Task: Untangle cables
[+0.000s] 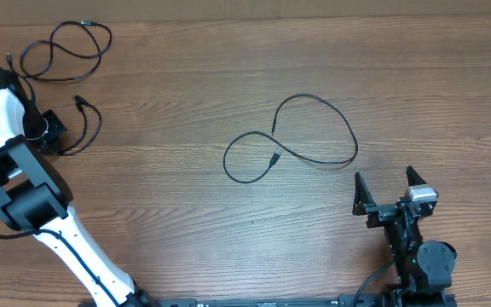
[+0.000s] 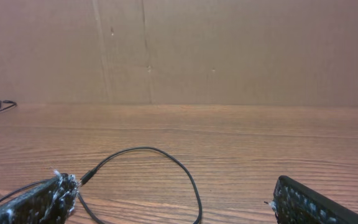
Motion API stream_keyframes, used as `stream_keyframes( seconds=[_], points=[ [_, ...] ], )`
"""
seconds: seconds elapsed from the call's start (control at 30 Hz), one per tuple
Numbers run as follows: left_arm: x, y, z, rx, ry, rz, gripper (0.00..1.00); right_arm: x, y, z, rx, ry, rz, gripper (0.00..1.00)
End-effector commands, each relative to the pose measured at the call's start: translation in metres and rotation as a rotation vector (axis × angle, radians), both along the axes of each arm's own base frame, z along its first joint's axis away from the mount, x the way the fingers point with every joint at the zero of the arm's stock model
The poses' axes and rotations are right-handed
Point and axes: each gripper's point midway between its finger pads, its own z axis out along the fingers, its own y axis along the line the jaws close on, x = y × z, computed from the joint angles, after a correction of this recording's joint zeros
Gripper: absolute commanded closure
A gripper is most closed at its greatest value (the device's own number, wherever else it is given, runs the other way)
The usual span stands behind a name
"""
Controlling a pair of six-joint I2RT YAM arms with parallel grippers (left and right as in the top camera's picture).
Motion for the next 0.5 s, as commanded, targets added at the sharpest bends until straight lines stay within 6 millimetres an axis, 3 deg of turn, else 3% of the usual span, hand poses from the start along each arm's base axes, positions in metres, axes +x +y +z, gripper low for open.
stream_keyframes(
  seconds=[0.0, 0.1, 0.2, 0.27, 0.3, 0.33, 0.4, 0.47],
  points=[
    [0.018, 0.012, 0.027, 0.023, -0.057, 0.025, 0.96, 0.0, 0.001, -0.003, -0.001, 0.0, 0.007, 0.0],
    [0.038, 0.004, 0.057, -0.039, -0.157, 0.033, 0.96, 0.0, 0.001, -0.003, -0.001, 0.0, 0.007, 0.0],
    [0.068, -0.02, 0.093, -0.179, -0.324, -0.011, 0.96, 0.0, 0.001, -0.003, -0.001, 0.0, 0.007, 0.0],
    [0.092, -0.049, 0.123, -0.308, -0.474, -0.137, 0.96, 0.0, 0.001, -0.003, -0.001, 0.0, 0.007, 0.0],
    [0.107, -0.081, 0.15, -0.43, -0.589, -0.237, 0.96, 0.0, 0.001, -0.003, -0.001, 0.0, 0.007, 0.0],
    [0.113, -0.1, 0.164, -0.495, -0.638, -0.282, 0.96, 0.0, 0.001, -0.003, -0.001, 0.0, 0.007, 0.0],
    [0.119, -0.133, 0.179, -0.58, -0.68, -0.359, 0.91, 0.0, 0.001, -0.003, -0.001, 0.0, 0.007, 0.0],
    [0.121, -0.165, 0.18, -0.621, -0.663, -0.421, 0.84, 0.0, 0.001, -0.003, -0.001, 0.0, 0.007, 0.0]
  ],
)
